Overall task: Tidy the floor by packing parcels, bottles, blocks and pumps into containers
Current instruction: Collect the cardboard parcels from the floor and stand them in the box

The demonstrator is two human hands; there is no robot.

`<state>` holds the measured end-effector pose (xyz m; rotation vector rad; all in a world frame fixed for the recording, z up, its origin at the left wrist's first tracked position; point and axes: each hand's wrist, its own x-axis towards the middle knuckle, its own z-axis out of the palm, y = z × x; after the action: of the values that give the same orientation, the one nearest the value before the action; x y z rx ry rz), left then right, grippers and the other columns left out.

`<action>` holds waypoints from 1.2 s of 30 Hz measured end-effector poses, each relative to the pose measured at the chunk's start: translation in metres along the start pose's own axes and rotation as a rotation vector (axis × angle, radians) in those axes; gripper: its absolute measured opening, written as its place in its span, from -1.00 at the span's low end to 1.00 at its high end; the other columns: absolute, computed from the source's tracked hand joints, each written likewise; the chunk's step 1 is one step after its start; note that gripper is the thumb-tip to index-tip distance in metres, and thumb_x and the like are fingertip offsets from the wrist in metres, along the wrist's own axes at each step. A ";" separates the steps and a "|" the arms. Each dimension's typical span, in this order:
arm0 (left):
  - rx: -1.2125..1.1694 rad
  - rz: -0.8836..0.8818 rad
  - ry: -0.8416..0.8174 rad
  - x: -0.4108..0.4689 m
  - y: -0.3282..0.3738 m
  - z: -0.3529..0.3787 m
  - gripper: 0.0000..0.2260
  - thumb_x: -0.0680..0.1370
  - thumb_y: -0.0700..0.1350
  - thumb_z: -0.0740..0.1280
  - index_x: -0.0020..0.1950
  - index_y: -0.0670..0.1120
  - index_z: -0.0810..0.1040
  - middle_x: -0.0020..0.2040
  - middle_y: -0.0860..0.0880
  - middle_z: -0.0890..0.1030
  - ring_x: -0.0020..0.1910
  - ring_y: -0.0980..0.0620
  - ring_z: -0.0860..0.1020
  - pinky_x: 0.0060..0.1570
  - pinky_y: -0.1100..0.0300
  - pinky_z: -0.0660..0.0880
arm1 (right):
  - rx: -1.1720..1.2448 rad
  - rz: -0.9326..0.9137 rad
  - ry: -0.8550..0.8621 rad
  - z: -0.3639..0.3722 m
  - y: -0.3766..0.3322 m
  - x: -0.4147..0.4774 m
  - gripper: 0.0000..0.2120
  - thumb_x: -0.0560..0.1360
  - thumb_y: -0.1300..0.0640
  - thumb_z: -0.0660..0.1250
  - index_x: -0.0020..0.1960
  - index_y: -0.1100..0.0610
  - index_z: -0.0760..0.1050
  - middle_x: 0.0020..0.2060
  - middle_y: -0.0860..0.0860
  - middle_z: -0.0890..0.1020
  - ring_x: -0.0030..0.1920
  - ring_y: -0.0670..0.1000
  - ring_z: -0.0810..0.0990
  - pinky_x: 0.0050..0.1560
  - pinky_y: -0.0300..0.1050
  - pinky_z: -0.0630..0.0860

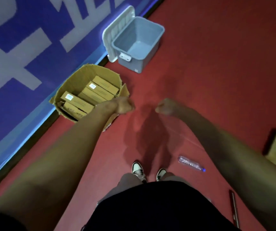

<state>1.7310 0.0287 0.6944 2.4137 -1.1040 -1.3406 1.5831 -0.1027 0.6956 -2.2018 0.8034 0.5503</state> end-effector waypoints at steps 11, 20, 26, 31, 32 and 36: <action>0.276 0.332 -0.206 0.005 0.129 0.119 -0.86 0.55 -0.30 0.18 -0.10 -0.14 0.50 -0.33 0.00 0.45 -0.45 0.11 0.41 -0.46 0.33 0.35 | 0.147 0.402 0.213 0.043 0.127 -0.157 -0.68 0.55 0.08 0.20 0.13 0.23 0.59 0.04 0.20 0.65 0.08 0.13 0.60 -0.05 -0.17 0.45; 0.414 0.576 -0.318 -0.083 0.193 0.279 -0.87 0.53 -0.23 0.23 -0.05 -0.11 0.57 -0.29 -0.08 0.51 -0.41 0.09 0.39 -0.33 0.28 0.32 | 0.377 0.605 0.370 0.149 0.207 -0.327 -0.74 0.51 0.09 0.23 0.05 0.21 0.61 -0.01 0.20 0.66 0.08 0.16 0.60 0.07 -0.10 0.49; 0.467 0.648 -0.458 -0.151 0.219 0.388 -0.87 0.55 -0.22 0.22 -0.15 -0.05 0.49 -0.22 -0.03 0.54 -0.44 0.15 0.45 -0.29 0.27 0.38 | 0.502 0.761 0.436 0.238 0.238 -0.458 -0.72 0.54 0.13 0.20 0.08 0.26 0.60 -0.02 0.19 0.67 0.09 0.14 0.59 0.05 -0.12 0.46; 0.538 0.725 -0.584 -0.198 0.250 0.466 -0.87 0.56 -0.26 0.19 -0.12 -0.09 0.47 -0.29 0.05 0.49 -0.42 0.08 0.41 -0.52 0.43 0.34 | 0.665 0.879 0.469 0.292 0.271 -0.534 -0.74 0.53 0.15 0.20 0.06 0.26 0.59 -0.07 0.17 0.69 -0.10 0.05 0.56 -0.18 -0.18 0.44; 0.573 0.736 -0.611 -0.205 0.257 0.479 -0.89 0.57 -0.26 0.18 -0.07 -0.11 0.47 -0.28 0.06 0.49 -0.42 0.08 0.41 -0.57 0.47 0.31 | 0.694 0.899 0.485 0.299 0.278 -0.545 -0.74 0.52 0.16 0.20 0.04 0.26 0.59 -0.08 0.16 0.68 -0.13 0.05 0.54 -0.25 -0.20 0.40; 0.677 0.773 -0.695 -0.213 0.296 0.525 -0.90 0.58 -0.27 0.17 -0.01 -0.14 0.46 -0.28 0.06 0.48 -0.41 0.11 0.42 -0.49 0.49 0.34 | 0.802 0.979 0.548 0.319 0.313 -0.579 -0.77 0.50 0.18 0.22 0.01 0.25 0.61 -0.18 0.12 0.64 -0.15 0.06 0.52 -0.14 -0.14 0.43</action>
<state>1.0940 0.0645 0.6687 1.4045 -2.6525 -1.6709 0.9096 0.1831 0.6782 -1.1023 1.9957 -0.0109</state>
